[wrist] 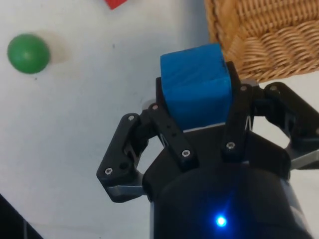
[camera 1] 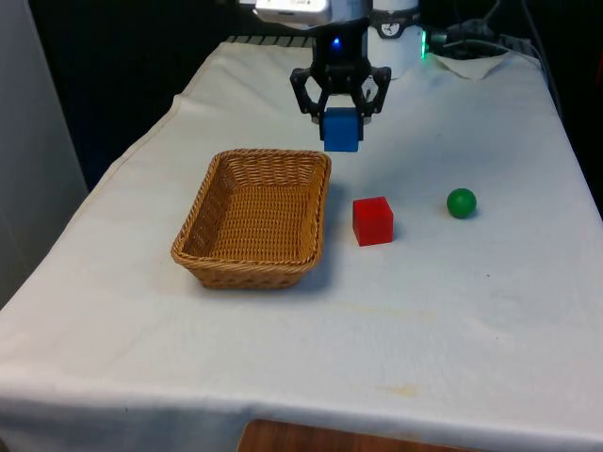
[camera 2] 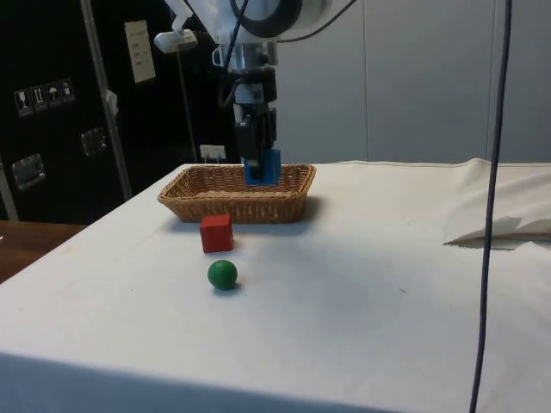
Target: Place all non-red objects into the basket.
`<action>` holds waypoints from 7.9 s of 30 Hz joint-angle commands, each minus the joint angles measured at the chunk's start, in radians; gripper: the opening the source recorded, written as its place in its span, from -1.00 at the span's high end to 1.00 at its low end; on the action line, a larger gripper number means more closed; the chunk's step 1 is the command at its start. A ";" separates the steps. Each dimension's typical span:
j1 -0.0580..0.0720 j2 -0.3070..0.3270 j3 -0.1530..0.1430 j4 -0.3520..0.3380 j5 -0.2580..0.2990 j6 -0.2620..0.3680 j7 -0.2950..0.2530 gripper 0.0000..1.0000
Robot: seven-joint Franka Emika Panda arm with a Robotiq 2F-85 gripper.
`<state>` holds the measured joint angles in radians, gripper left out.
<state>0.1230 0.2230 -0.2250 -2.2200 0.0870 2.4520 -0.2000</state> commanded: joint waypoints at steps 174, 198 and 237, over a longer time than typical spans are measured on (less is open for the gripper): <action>0.045 -0.046 0.110 -0.002 0.035 -0.010 0.101 -1.00; 0.044 -0.042 0.222 0.008 0.043 -0.013 0.183 -1.00; 0.044 0.035 0.318 0.054 0.055 0.017 0.253 -1.00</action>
<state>0.1690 0.2510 0.0890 -2.1680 0.1310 2.4590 0.0580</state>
